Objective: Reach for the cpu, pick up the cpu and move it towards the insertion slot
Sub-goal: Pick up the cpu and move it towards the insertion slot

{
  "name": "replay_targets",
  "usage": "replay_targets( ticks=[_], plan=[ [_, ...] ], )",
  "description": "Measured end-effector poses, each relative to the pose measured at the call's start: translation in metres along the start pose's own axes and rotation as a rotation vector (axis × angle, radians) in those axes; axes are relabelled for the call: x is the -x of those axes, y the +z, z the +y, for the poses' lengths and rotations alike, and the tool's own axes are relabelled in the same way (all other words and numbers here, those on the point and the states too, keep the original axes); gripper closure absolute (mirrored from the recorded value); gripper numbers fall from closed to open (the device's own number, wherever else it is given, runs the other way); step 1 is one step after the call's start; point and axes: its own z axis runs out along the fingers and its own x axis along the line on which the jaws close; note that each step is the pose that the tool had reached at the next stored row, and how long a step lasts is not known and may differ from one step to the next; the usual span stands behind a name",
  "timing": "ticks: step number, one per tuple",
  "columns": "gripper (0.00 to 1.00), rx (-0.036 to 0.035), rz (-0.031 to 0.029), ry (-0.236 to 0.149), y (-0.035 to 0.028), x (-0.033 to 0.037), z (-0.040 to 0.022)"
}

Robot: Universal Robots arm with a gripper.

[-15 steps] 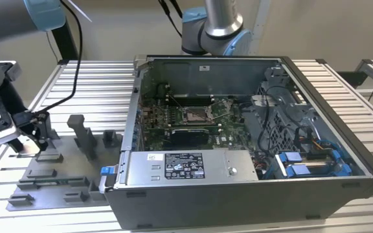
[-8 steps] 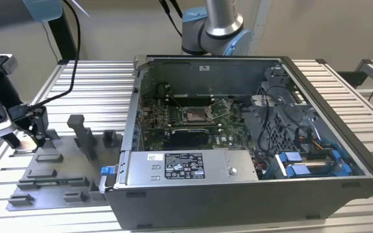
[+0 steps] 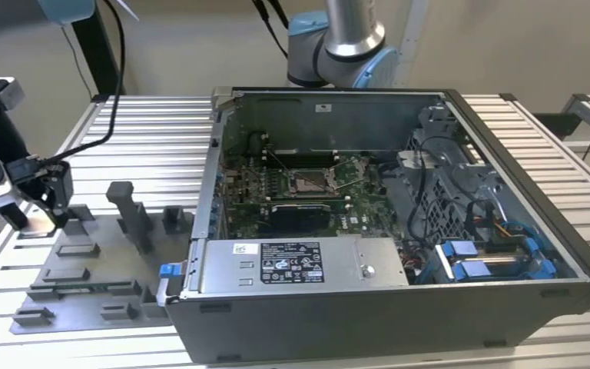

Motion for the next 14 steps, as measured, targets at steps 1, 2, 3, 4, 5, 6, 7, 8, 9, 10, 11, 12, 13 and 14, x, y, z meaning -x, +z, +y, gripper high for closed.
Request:
replay_targets(
  ticks=[1,2,3,4,5,6,7,8,9,10,11,12,13,14],
  plan=[
    [1.0,0.0,0.0,0.0,-0.0011,0.0,0.0001],
    [1.0,0.0,0.0,0.0,-0.0023,0.0,0.0001],
    [1.0,-0.0001,0.0001,0.0,-0.0036,0.0,0.0002],
    [1.0,0.0,0.0,0.0,-0.0049,0.0,0.0002],
    [1.0,0.0,-0.0001,0.0,-0.0063,0.0,0.0002],
    [1.0,0.0,0.0,0.0,-0.008,0.0,0.0003],
    [1.0,0.0,0.0,0.0,-0.01,0.0,0.0004],
    [1.0,0.0001,-0.0001,0.0,-0.0122,0.0,0.0005],
    [1.0,0.0,0.0,0.0,-0.0145,0.0,0.0005],
    [1.0,0.0,0.0,0.0,-0.0172,0.0,0.0006],
    [1.0,0.0,0.0,0.0,-0.0195,0.0,0.0007],
    [1.0,0.0,-0.0001,0.0,-0.0213,0.0,0.0008],
    [1.0,0.0,0.0,0.0,-0.0229,0.0,0.0008],
    [1.0,0.0,-0.0001,0.0,-0.0248,0.0,0.0009]
  ],
)
